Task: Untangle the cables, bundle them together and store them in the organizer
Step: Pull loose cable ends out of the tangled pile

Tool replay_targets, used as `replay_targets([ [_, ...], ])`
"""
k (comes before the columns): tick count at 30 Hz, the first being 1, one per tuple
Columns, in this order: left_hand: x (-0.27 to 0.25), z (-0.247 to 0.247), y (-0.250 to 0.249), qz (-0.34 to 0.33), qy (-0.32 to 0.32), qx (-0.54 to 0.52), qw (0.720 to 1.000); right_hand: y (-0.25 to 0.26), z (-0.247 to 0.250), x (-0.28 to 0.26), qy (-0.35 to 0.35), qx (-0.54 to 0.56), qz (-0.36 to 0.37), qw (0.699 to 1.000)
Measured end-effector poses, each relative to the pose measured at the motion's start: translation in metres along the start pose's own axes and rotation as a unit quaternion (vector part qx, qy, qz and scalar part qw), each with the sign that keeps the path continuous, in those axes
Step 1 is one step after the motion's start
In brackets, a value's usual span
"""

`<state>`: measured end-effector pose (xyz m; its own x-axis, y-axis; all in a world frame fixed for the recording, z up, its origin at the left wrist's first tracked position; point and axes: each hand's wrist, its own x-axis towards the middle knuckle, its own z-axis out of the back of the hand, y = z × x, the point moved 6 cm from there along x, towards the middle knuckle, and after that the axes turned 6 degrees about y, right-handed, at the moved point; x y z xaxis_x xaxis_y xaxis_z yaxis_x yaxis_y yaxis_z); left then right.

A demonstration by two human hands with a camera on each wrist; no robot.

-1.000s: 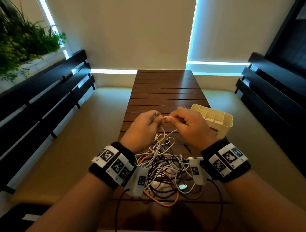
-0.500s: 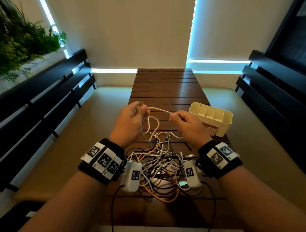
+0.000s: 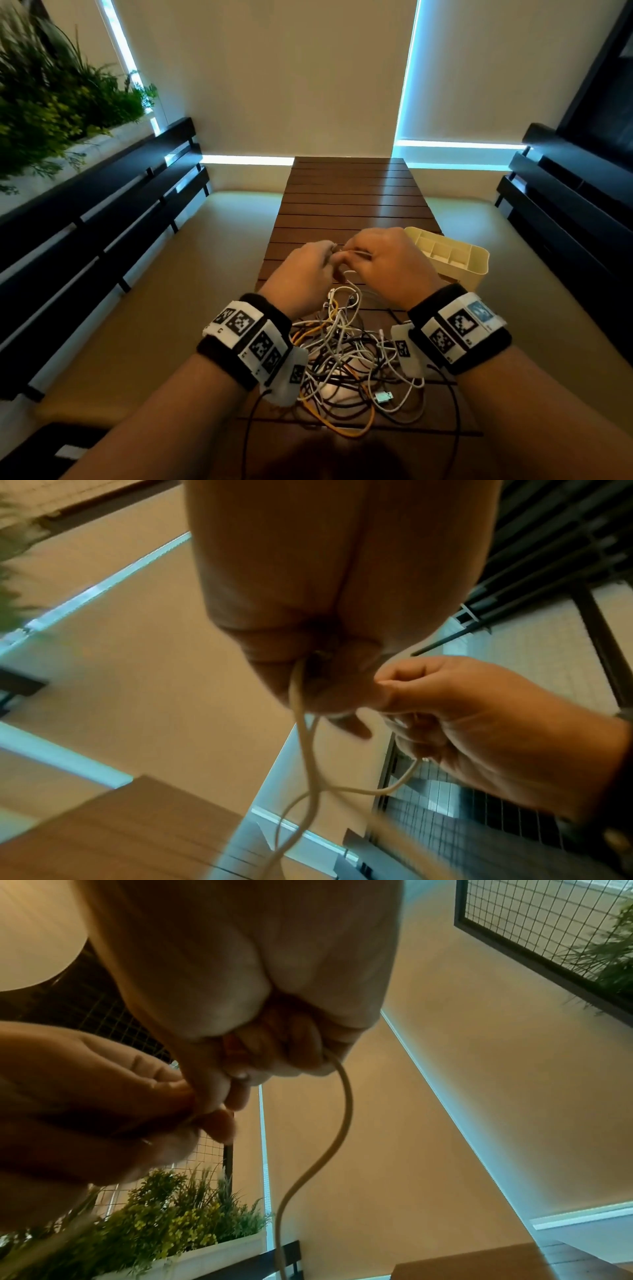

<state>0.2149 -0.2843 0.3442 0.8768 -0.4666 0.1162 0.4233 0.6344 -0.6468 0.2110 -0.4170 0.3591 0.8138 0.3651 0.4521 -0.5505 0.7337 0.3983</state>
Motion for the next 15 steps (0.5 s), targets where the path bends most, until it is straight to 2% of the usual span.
replay_targets([
  [2,0.002,0.002,-0.004,-0.028,-0.020,-0.044,0.998,-0.002,0.008,-0.001,-0.010,0.014,-0.007,1.000],
  [4,0.003,0.011,-0.012,-0.056,-0.055,-0.091,0.993,-0.010,0.013,-0.008,-0.026,0.091,-0.056,0.994],
  [7,0.006,0.025,-0.013,-0.047,-0.092,-0.251,0.963,-0.023,0.011,-0.019,-0.029,0.222,-0.136,0.965],
  [12,-0.002,0.025,-0.015,-0.063,-0.088,-0.347,0.932,-0.031,0.001,-0.024,-0.019,0.262,-0.146,0.954],
  [15,-0.009,0.027,-0.009,-0.054,-0.086,-0.378,0.920,-0.034,0.001,-0.022,-0.027,0.246,-0.152,0.957],
])
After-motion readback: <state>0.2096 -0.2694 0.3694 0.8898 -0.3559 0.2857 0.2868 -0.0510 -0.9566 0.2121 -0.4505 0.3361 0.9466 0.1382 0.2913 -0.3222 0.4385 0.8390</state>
